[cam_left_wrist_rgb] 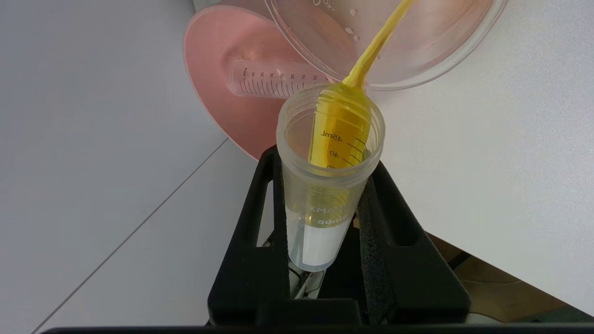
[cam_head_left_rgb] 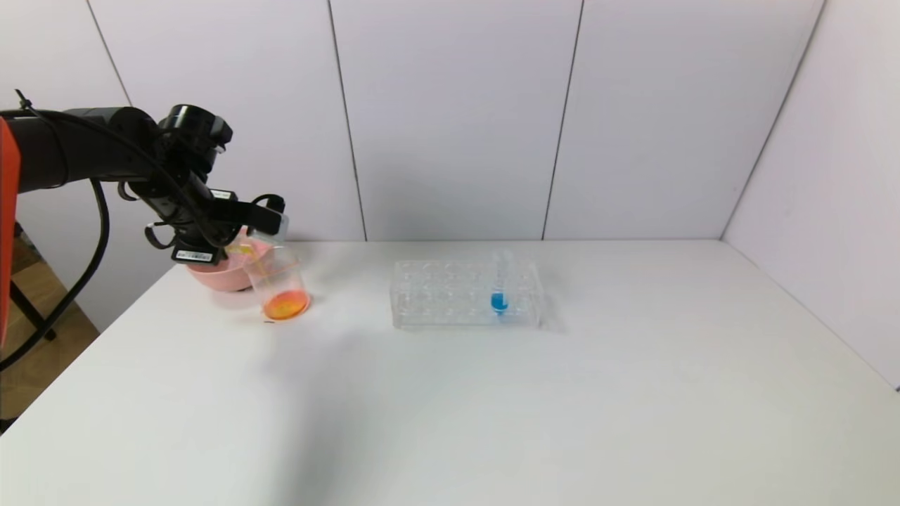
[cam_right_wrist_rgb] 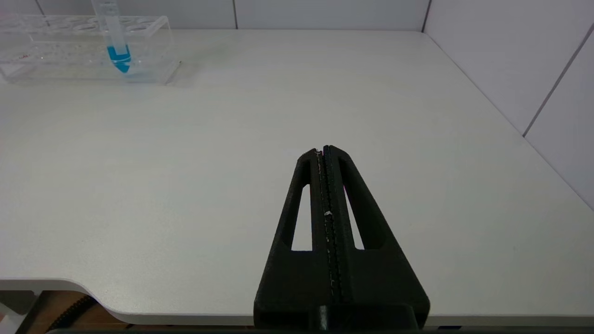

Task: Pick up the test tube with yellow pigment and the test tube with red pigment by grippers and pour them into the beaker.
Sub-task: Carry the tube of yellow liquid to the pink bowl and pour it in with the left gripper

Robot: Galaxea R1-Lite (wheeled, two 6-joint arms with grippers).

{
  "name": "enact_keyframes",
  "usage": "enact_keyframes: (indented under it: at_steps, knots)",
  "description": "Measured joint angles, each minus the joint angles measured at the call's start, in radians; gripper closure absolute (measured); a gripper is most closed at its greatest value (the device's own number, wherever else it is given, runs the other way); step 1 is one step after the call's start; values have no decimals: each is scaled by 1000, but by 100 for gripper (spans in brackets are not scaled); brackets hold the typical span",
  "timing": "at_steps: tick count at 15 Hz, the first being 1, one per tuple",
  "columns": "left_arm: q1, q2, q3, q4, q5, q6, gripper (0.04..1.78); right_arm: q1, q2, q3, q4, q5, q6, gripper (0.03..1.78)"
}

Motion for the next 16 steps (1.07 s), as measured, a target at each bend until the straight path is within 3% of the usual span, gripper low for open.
enact_keyframes:
  at_steps: [16]
  knots:
    - [-24,0,0,-3,104,7,137,0,0,0,0,0,0,170]
